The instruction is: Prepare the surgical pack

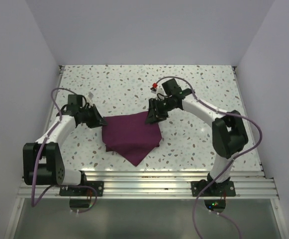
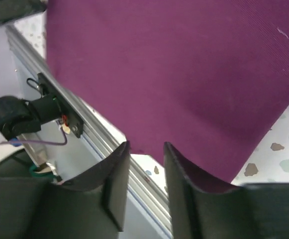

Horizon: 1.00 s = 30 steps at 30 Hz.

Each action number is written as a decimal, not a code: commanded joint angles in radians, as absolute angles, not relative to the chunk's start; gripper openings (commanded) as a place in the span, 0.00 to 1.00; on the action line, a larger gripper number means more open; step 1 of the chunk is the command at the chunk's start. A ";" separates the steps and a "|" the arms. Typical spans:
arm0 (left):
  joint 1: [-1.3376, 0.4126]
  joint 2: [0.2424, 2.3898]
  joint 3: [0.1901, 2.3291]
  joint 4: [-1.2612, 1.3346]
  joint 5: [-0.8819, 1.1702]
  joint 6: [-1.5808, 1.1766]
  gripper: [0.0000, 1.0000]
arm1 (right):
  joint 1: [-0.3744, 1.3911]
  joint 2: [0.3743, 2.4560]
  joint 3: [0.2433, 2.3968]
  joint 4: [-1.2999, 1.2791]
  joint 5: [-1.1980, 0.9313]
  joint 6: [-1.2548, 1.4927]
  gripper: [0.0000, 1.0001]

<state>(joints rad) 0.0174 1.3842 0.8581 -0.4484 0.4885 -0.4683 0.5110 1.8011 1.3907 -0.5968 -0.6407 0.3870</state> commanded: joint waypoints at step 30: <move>-0.189 1.175 0.865 -0.611 0.272 -0.440 0.61 | 0.402 1.718 1.087 -0.803 -0.544 0.422 0.23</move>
